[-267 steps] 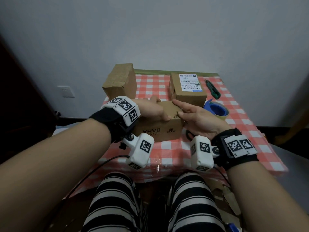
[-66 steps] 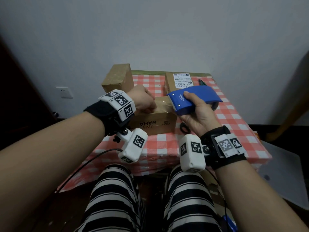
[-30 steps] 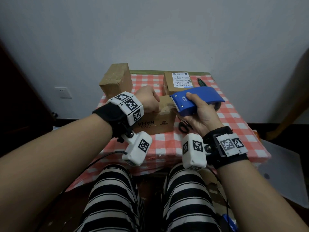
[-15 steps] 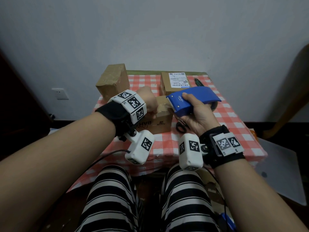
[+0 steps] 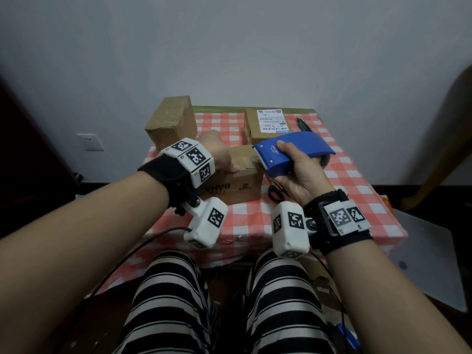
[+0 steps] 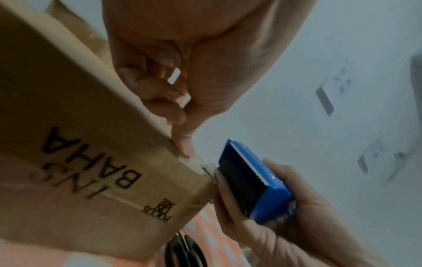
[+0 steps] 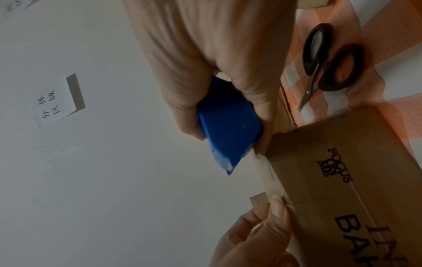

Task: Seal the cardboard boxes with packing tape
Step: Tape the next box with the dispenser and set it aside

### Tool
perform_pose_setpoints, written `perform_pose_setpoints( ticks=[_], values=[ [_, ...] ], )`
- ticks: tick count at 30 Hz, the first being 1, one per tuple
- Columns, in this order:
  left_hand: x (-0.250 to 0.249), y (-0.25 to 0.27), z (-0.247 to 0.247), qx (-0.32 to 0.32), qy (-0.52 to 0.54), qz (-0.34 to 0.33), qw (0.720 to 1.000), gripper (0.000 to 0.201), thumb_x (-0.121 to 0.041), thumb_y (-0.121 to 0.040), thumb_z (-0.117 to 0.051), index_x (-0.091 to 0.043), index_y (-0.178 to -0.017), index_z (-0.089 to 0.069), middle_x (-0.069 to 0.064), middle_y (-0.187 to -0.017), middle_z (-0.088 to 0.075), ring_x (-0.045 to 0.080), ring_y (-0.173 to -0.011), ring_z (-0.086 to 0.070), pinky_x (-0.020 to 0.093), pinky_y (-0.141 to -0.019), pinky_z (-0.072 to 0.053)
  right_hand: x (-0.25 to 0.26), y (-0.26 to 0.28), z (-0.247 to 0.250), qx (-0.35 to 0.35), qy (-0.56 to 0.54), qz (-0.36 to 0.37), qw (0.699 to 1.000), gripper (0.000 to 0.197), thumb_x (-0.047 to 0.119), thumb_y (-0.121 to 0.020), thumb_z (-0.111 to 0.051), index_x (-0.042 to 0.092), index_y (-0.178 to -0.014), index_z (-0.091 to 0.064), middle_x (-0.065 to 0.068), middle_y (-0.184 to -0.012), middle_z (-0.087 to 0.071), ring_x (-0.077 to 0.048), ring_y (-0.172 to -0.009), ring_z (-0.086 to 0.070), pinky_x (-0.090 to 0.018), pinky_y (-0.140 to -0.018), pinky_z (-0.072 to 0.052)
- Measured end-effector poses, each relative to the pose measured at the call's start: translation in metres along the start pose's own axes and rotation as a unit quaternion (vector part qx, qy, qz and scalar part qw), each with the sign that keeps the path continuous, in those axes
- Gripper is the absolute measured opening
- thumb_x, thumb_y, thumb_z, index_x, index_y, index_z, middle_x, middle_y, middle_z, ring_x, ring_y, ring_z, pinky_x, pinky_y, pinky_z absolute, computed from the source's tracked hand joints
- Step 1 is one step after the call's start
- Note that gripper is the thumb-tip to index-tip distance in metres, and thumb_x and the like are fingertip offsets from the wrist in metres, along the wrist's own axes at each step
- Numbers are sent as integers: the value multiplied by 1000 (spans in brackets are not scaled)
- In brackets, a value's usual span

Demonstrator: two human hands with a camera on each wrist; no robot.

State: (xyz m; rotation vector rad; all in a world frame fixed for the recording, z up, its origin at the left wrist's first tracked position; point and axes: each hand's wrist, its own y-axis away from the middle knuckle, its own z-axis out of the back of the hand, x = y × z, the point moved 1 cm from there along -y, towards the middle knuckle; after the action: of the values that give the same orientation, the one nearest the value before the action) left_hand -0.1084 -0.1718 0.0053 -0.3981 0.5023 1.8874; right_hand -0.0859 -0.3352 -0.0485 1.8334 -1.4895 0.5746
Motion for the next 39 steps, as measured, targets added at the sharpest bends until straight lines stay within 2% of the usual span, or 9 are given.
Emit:
perform_pose_setpoints(
  ticks=[4, 8, 11, 17, 21, 24, 27, 32, 39],
  values=[
    [8, 5, -2, -13, 57, -108, 992, 26, -13, -70, -84, -15, -85, -62, -7, -80, -50, 10, -75, -48, 18, -57, -37, 1, -2, 2, -2, 0, 1, 1000, 66, -2, -83, -71, 8, -139, -40, -21, -125, -63, -35, -104, -69, -51, -69, -58],
    [11, 6, -5, 29, 47, -186, 981, 22, -8, -80, -75, -19, -98, -68, -1, -92, -52, 11, -80, -49, 14, -63, -40, 3, -1, 2, 17, 5, -9, 1000, 60, 0, -84, -71, 6, -137, -43, -22, -124, -63, -36, -105, -68, -60, -80, -55],
    [14, 5, -7, 42, 72, -185, 979, 27, -8, -82, -73, -18, -105, -64, -2, -85, -48, 11, -75, -46, 17, -66, -42, 3, 0, 1, 30, 10, -12, 999, 56, 1, -85, -69, 6, -135, -44, -22, -126, -62, -37, -108, -66, -66, -86, -51],
    [21, 3, -9, 44, 121, -179, 975, 33, -6, -83, -71, -21, -100, -48, -3, -81, -45, 12, -72, -43, 27, -72, -46, 7, 2, -1, 35, 1, -4, 999, 56, 1, -86, -68, 6, -136, -42, -22, -127, -62, -37, -108, -67, -63, -79, -54],
    [20, 2, -12, 44, 116, -173, 977, 31, -7, -84, -70, -20, -107, -53, -4, -82, -44, 13, -75, -43, 29, -74, -46, 9, 2, -1, 36, 4, 3, 999, 60, 0, -85, -69, 7, -138, -41, -21, -128, -61, -35, -106, -68, -62, -78, -55],
    [16, 2, -10, 64, 79, -161, 982, 33, -11, -87, -68, -20, -116, -58, -3, -93, -47, 13, -84, -47, 28, -78, -44, 9, 4, -2, 39, 5, 10, 999, 59, -1, -85, -68, 7, -137, -41, -22, -129, -60, -36, -107, -67, -64, -81, -53],
    [12, -1, -8, 87, 57, -152, 983, 28, -10, -88, -67, -24, -112, -61, 2, -111, -50, 15, -95, -49, 23, -78, -39, 10, 7, -4, 50, 1, 16, 999, 60, -3, -86, -67, 7, -138, -40, -21, -130, -59, -35, -106, -68, -65, -80, -53],
    [8, -9, -6, 117, 40, -134, 983, 25, -9, -87, -67, -24, -106, -62, 1, -113, -52, 15, -99, -50, 25, -86, -41, 13, 13, -9, 62, 8, 28, 998, 60, -4, -86, -67, 9, -138, -41, -19, -129, -60, -31, -104, -69, -59, -79, -56],
    [5, -15, -6, 140, -2, -109, 984, 43, -13, -88, -66, -20, -129, -57, 3, -131, -55, 22, -122, -50, 32, -101, -40, 16, 16, -15, 76, 6, 35, 996, 62, -6, -85, -67, 8, -139, -40, -20, -128, -60, -32, -99, -71, -61, -78, -56]
  ],
)
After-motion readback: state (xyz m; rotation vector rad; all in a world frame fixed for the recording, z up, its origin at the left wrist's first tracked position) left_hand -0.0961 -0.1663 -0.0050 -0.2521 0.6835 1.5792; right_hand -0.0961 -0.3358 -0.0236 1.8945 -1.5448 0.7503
